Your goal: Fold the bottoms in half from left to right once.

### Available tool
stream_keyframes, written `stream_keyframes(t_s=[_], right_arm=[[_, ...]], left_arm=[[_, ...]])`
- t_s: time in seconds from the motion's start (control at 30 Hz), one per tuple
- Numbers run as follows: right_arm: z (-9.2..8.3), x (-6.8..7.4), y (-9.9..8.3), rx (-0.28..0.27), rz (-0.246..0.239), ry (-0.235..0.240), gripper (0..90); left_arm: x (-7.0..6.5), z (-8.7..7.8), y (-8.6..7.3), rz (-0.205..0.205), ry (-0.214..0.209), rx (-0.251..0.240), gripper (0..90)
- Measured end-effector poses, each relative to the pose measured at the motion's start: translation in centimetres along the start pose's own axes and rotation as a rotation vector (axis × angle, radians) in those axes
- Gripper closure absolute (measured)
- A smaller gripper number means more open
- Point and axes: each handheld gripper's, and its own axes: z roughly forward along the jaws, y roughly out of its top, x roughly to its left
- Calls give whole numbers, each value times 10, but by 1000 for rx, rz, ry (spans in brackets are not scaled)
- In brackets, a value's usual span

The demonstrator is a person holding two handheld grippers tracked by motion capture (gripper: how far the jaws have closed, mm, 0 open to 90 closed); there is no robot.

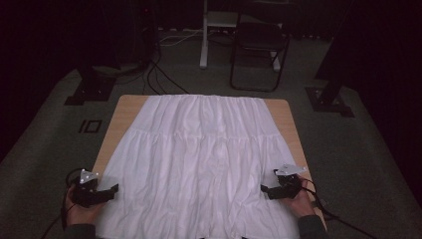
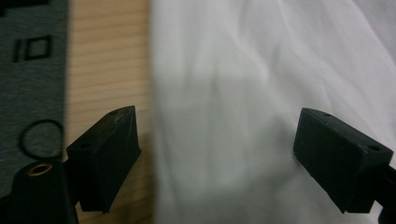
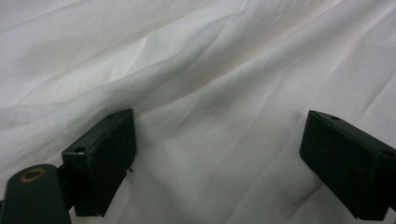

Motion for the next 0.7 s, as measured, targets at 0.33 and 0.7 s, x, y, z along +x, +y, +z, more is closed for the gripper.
stream_keyframes(t_s=[0.33, 0.7], right_arm=[[0, 0, 0, 0, 0, 0, 101], [-4, 2, -2, -32, 9, 7, 324]], left_arm=[[-38, 8, 7, 98, -46, 11, 143], [-70, 10, 19, 167, -150, 18, 795]])
